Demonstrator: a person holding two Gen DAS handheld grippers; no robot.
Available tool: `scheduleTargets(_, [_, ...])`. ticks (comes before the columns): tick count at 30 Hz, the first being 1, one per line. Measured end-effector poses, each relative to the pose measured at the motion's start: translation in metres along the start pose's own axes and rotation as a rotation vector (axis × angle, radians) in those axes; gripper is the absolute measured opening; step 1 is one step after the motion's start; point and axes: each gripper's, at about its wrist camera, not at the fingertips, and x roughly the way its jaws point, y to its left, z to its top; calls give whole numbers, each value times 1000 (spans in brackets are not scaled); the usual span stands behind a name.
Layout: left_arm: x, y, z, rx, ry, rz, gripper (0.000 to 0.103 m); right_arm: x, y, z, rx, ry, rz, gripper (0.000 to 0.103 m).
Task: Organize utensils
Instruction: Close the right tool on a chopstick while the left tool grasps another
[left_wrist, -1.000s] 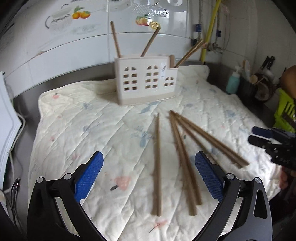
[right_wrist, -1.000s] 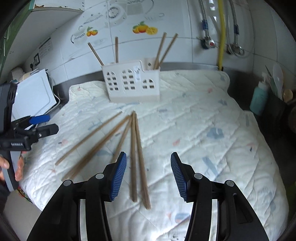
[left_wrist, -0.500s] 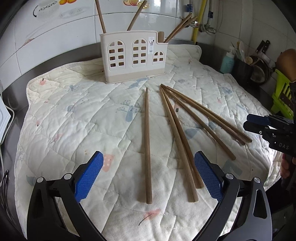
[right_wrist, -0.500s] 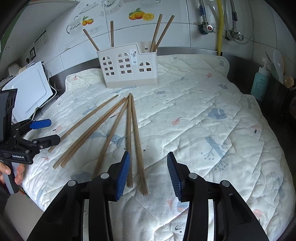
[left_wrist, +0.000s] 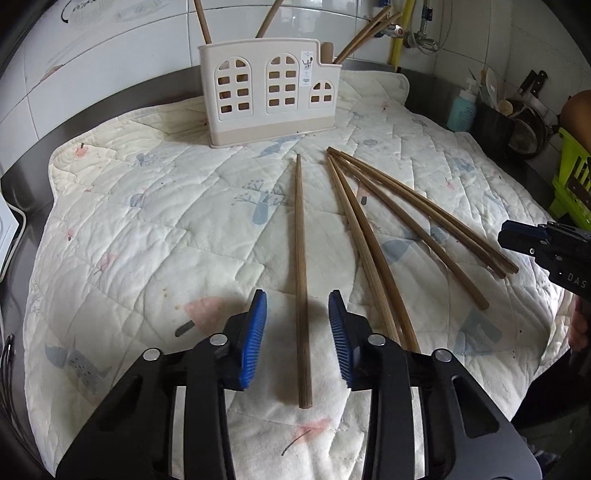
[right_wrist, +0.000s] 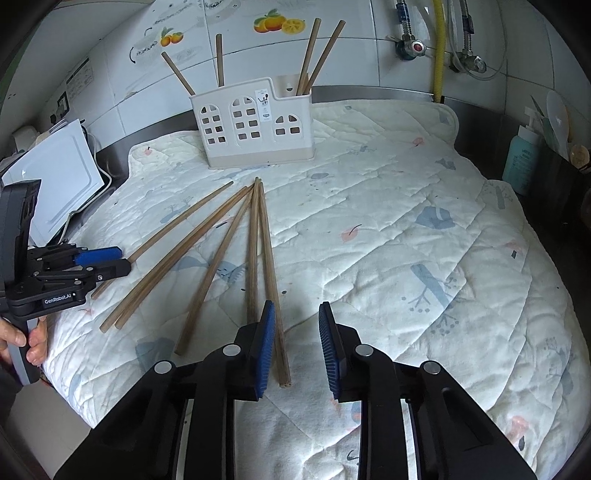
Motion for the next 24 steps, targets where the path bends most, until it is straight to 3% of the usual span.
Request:
scheduleTargets(10, [4,-2,-1,15,14,9,24,5,0,-2,-11,16,5,17])
scheduleTargets(14, [3,-3,0,16,17,27,14,6,2,-4,-20,22,12,14])
scheduleTargets(24, [4,0,-3,7,28,10,14,6,12,2,-64,19,11,11])
